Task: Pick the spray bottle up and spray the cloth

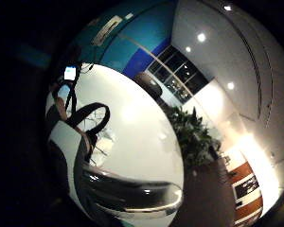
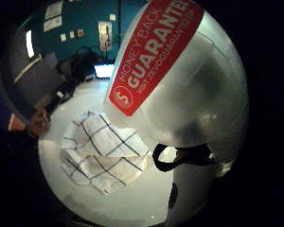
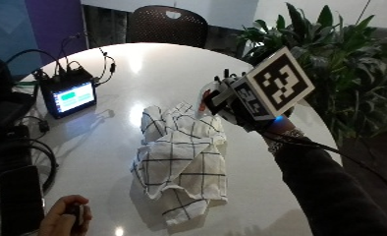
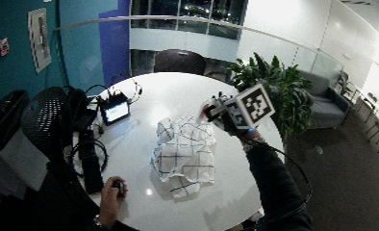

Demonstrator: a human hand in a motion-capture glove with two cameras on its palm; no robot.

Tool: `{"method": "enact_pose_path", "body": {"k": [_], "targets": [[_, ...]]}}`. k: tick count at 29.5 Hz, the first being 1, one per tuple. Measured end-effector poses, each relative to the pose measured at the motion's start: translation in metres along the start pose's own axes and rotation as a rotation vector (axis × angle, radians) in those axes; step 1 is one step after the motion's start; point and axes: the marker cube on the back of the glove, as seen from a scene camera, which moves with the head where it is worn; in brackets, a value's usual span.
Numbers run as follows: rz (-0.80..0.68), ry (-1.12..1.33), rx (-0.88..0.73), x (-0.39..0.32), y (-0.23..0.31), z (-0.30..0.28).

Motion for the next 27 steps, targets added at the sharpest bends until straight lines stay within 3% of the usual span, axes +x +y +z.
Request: {"method": "enact_pose_path", "body": {"k": [8, 13, 19, 27], "targets": [[-0.229, 0.165, 0.003, -0.031, -0.012, 0.004], [-0.281, 0.189, -0.039, -0.044, 0.002, 0.011], [-0.266, 0.185, -0.058, -0.047, 0.009, 0.015], [-0.1, -0.003, 0.031, -0.057, -0.01, -0.014]]}}
